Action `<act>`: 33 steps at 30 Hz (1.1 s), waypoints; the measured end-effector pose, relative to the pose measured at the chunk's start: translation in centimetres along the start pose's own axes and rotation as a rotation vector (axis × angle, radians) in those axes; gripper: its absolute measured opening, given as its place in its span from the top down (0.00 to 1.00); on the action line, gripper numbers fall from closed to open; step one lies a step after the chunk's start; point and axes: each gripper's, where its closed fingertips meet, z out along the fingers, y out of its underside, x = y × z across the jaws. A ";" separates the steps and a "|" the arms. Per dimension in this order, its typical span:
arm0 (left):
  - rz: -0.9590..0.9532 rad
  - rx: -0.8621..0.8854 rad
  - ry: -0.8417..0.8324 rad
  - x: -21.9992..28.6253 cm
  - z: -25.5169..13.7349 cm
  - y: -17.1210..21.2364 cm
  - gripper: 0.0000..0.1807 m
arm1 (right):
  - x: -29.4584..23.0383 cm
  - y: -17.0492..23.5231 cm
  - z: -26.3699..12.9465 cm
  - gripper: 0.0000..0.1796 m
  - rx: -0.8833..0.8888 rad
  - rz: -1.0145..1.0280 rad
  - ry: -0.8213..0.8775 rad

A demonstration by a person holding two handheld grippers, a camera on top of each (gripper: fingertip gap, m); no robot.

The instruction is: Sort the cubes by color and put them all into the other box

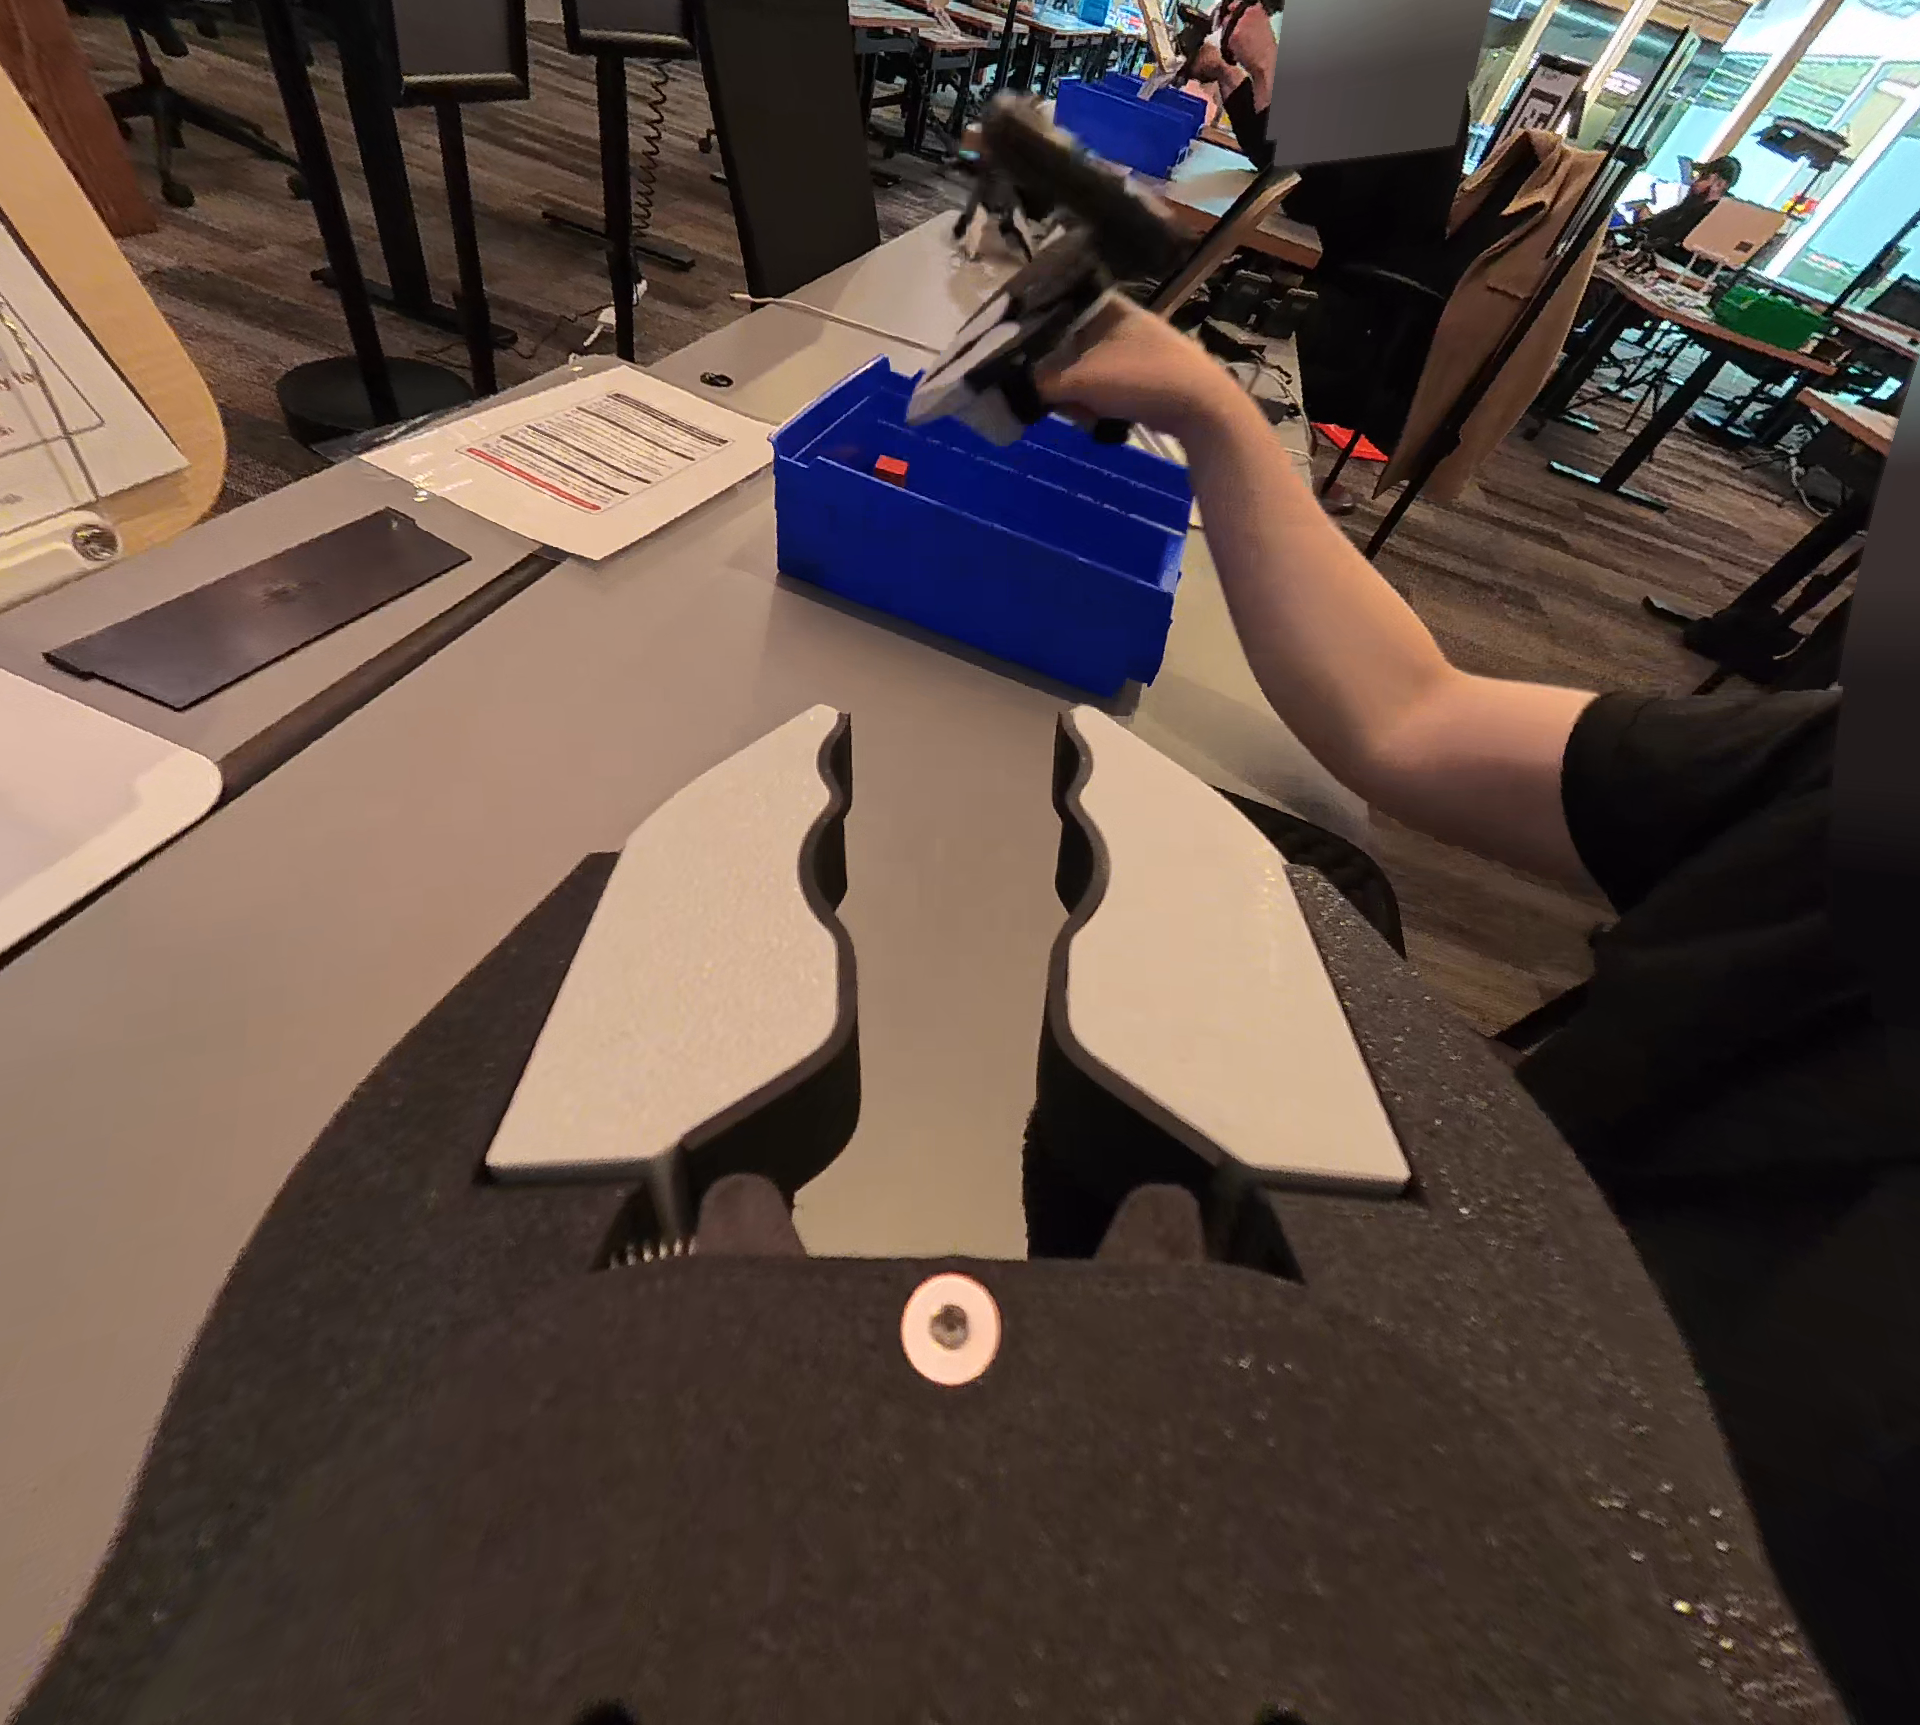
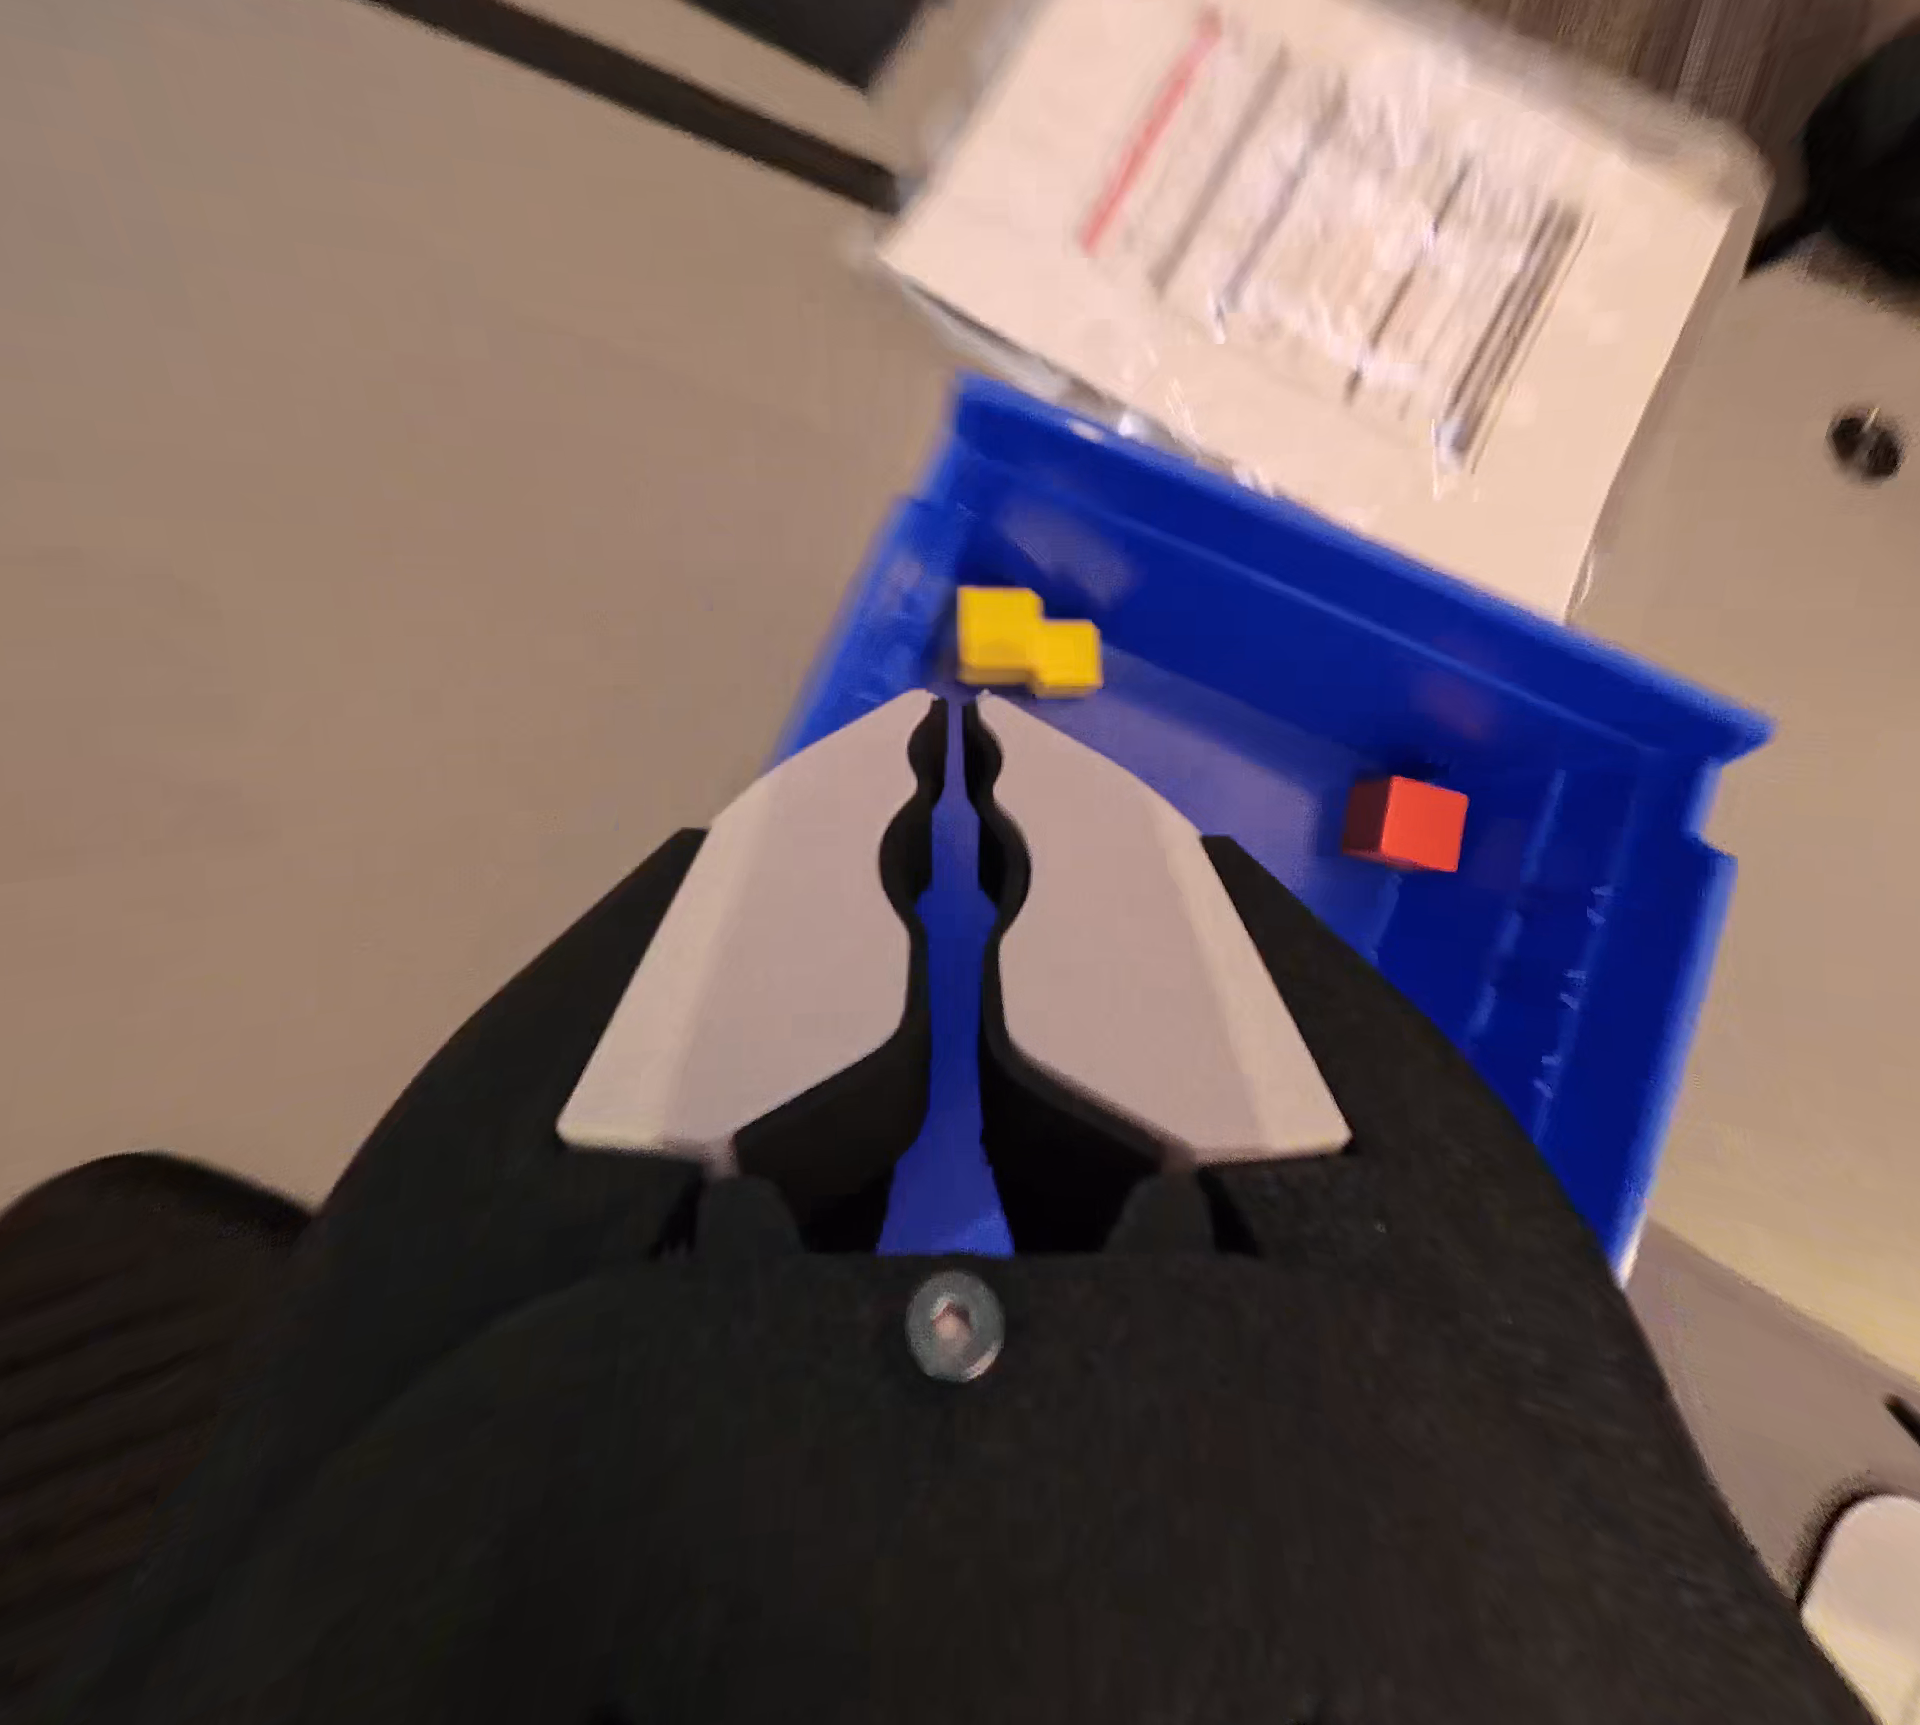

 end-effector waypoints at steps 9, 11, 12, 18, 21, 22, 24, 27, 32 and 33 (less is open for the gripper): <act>0.050 -0.002 -0.141 -2.6 -1.1 0.2 0.80 | -19.2 -7.7 -9.3 0.90 0.275 -0.301 -0.262; 0.071 -0.004 -0.194 -3.4 -1.5 0.3 0.80 | -21.4 -8.5 -9.0 0.89 0.243 -0.362 -0.272; 0.075 -0.005 -0.204 -3.6 -1.7 0.3 0.81 | -22.1 -8.9 -8.7 0.89 0.229 -0.365 -0.267; 0.069 -0.051 -0.261 -4.5 -1.7 1.3 0.81 | -25.9 -9.5 -6.9 0.90 0.329 -0.280 -0.347; 0.087 -0.080 -0.300 -4.5 -1.7 1.3 0.81 | -26.3 -8.8 -5.8 0.93 0.253 -0.277 -0.392; 0.094 -0.078 -0.299 -4.1 -1.7 1.1 0.81 | -25.8 -9.1 -5.6 0.93 0.271 -0.252 -0.362; 0.122 -0.082 -0.304 -3.4 -2.1 0.7 0.81 | -25.7 -10.2 -6.0 0.93 0.347 -0.220 -0.364; 0.168 -0.094 -0.387 -3.3 -4.1 0.1 0.81 | -26.8 -11.8 -7.1 0.93 0.474 -0.160 -0.453; 0.135 -0.176 -0.462 -3.9 -8.9 1.1 0.85 | -28.0 -12.6 -8.4 0.93 0.564 -0.166 -0.463; 0.130 -0.199 -0.491 -4.5 -10.0 1.5 0.85 | -28.2 -12.6 -8.6 0.93 0.576 -0.177 -0.453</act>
